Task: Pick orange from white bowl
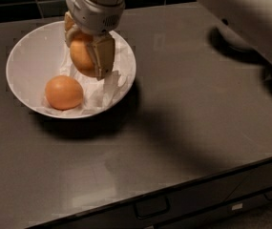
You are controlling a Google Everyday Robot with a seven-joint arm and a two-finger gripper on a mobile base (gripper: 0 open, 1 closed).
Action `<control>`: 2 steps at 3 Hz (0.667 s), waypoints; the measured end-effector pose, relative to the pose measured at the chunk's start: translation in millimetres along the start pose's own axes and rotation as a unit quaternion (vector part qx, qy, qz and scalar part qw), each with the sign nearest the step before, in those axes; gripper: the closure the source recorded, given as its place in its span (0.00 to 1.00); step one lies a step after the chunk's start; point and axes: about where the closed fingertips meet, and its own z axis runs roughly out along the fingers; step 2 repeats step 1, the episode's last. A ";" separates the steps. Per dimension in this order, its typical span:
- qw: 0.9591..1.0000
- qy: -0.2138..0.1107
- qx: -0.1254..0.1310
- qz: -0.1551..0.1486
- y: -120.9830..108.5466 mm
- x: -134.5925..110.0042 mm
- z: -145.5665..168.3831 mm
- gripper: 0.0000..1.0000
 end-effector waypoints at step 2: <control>1.000 0.001 0.002 -0.001 -0.4 -0.8 -1.7 1.00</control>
Offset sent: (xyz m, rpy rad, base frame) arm 0.0000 0.0000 0.0000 0.0000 0.0000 0.0000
